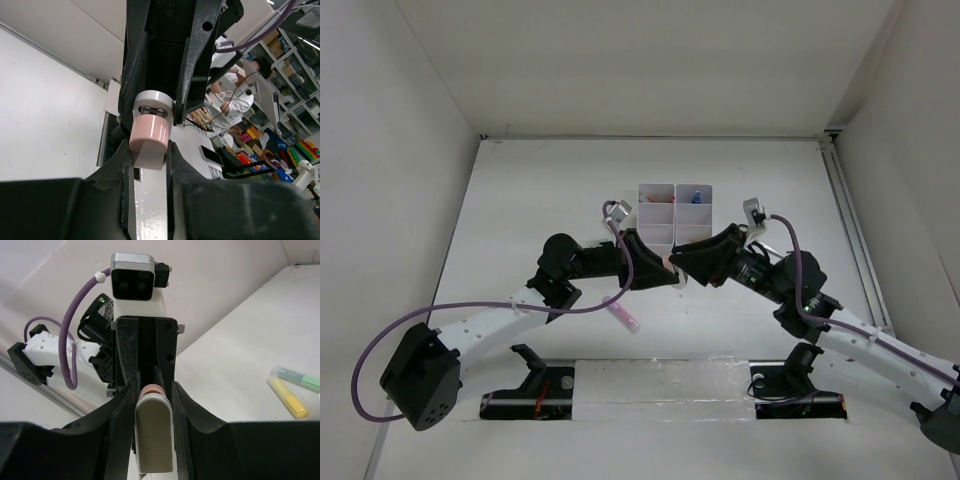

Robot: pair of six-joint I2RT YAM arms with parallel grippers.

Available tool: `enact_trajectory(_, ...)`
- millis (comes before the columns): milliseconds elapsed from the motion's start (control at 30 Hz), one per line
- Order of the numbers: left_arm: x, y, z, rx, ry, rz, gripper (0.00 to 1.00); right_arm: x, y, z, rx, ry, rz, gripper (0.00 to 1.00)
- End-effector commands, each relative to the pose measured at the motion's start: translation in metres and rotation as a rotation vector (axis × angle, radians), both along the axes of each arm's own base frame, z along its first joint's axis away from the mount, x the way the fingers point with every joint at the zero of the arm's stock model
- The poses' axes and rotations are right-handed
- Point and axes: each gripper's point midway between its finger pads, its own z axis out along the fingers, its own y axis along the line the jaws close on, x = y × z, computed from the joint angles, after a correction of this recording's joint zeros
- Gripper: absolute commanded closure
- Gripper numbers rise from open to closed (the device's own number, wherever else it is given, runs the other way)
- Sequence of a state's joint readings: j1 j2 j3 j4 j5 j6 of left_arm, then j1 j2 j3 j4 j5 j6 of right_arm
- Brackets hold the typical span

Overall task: Sort the stationery into containers
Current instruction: Place the stapler in the storage box.

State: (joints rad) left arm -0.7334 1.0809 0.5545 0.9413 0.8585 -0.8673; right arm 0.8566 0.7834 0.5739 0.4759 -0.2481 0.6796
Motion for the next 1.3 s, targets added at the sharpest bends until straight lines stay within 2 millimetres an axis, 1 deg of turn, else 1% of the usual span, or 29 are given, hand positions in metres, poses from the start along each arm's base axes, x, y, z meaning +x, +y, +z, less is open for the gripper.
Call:
enact_trajectory(0,0.008,-0.002,0.020,-0.055,-0.063,0.029,1.00,-0.016,0.002,0.023,0.079,-0.057,0.071,1.00)
enact_trajectory(100,0.011,-0.003,0.023,-0.057,-0.059,0.040,1.00,-0.015,0.004,0.020,0.066,-0.060,0.077,1.00)
enact_trajectory(167,0.014,-0.004,0.019,-0.046,-0.056,0.055,1.00,-0.015,0.004,0.019,0.065,-0.060,0.077,0.95)
enact_trajectory(200,0.017,-0.004,0.020,-0.048,-0.065,0.072,1.00,-0.015,0.004,0.019,0.065,-0.060,0.077,0.83)
enact_trajectory(267,0.019,-0.004,0.018,-0.037,-0.058,0.089,1.00,-0.015,0.004,0.015,0.059,-0.054,0.077,0.67)
enact_trajectory(300,0.019,-0.004,0.018,-0.037,-0.058,0.089,1.00,-0.015,0.004,0.015,0.059,-0.054,0.077,0.42)
enact_trajectory(333,0.022,-0.004,0.016,-0.030,-0.056,0.103,1.00,-0.015,0.004,0.015,0.059,-0.054,0.077,0.36)
enact_trajectory(367,0.022,-0.003,0.019,-0.039,-0.060,0.113,1.00,-0.013,0.004,0.013,0.054,-0.046,0.069,0.31)
enact_trajectory(400,0.025,-0.003,0.016,-0.029,-0.058,0.124,1.00,-0.013,0.004,0.013,0.050,-0.054,0.066,0.29)
enact_trajectory(467,0.029,-0.003,0.013,-0.015,-0.064,0.155,1.00,-0.013,0.002,0.016,0.060,-0.059,0.057,0.22)
enact_trajectory(500,0.031,-0.002,0.014,-0.006,-0.063,0.168,1.00,-0.010,0.002,0.010,0.049,-0.044,0.044,0.20)
enact_trajectory(533,0.034,-0.002,0.010,0.009,-0.058,0.182,1.00,-0.010,0.000,0.013,0.058,-0.048,0.035,0.18)
enact_trajectory(600,0.040,-0.001,0.010,0.023,-0.071,0.219,1.00,-0.005,-0.001,0.009,0.047,-0.029,0.012,0.17)
enact_trajectory(633,0.045,-0.001,0.004,0.057,-0.078,0.240,1.00,-0.004,-0.004,0.011,0.054,-0.028,-0.004,0.10)
enact_trajectory(667,0.048,0.000,0.005,0.069,-0.091,0.265,1.00,-0.002,-0.008,0.015,0.061,-0.047,-0.028,0.10)
enact_trajectory(700,0.056,0.003,0.001,0.088,-0.094,0.314,1.00,0.007,-0.013,0.011,0.052,-0.016,-0.088,0.09)
enact_trajectory(733,0.062,0.004,-0.005,0.125,-0.105,0.341,1.00,0.012,-0.017,0.007,0.044,0.003,-0.124,0.04)
enact_trajectory(767,0.066,0.004,-0.005,0.136,-0.112,0.362,1.00,0.013,-0.024,0.015,0.054,-0.009,-0.154,0.00)
enact_trajectory(867,0.070,0.007,-0.007,0.152,-0.130,0.389,1.00,0.015,-0.035,0.025,0.055,-0.026,-0.202,0.00)
enact_trajectory(933,0.070,0.007,-0.008,0.156,-0.154,0.392,1.00,0.017,-0.036,0.022,0.027,-0.020,-0.219,0.00)
enact_trajectory(967,0.072,0.009,-0.005,0.152,-0.168,0.409,1.00,0.024,-0.040,0.022,0.019,-0.012,-0.261,0.00)
enact_trajectory(1000,0.074,0.010,-0.005,0.155,-0.182,0.422,1.00,0.025,-0.045,0.027,0.027,-0.009,-0.286,0.00)
enact_trajectory(1033,0.081,0.012,-0.006,0.167,-0.225,0.457,1.00,0.030,-0.048,0.020,-0.008,0.011,-0.318,0.00)
enact_trajectory(1067,0.088,0.014,-0.006,0.175,-0.246,0.492,1.00,0.037,-0.056,0.018,-0.007,0.027,-0.373,0.00)
enact_trajectory(1100,0.094,0.017,-0.012,0.194,-0.264,0.527,1.00,0.037,-0.061,0.021,-0.002,0.030,-0.392,0.00)
enact_trajectory(1133,0.099,0.020,-0.012,0.205,-0.295,0.555,1.00,0.037,-0.065,0.022,-0.004,0.023,-0.407,0.00)
enact_trajectory(1167,0.106,0.022,-0.014,0.227,-0.370,0.581,1.00,0.035,-0.067,0.020,-0.015,0.029,-0.407,0.00)
enact_trajectory(1233,0.108,0.024,-0.016,0.217,-0.460,0.596,1.00,0.032,-0.071,0.020,-0.021,0.017,-0.411,0.00)
enact_trajectory(1267,0.113,0.024,-0.019,0.222,-0.486,0.617,1.00,0.031,-0.069,0.016,-0.040,0.024,-0.399,0.00)
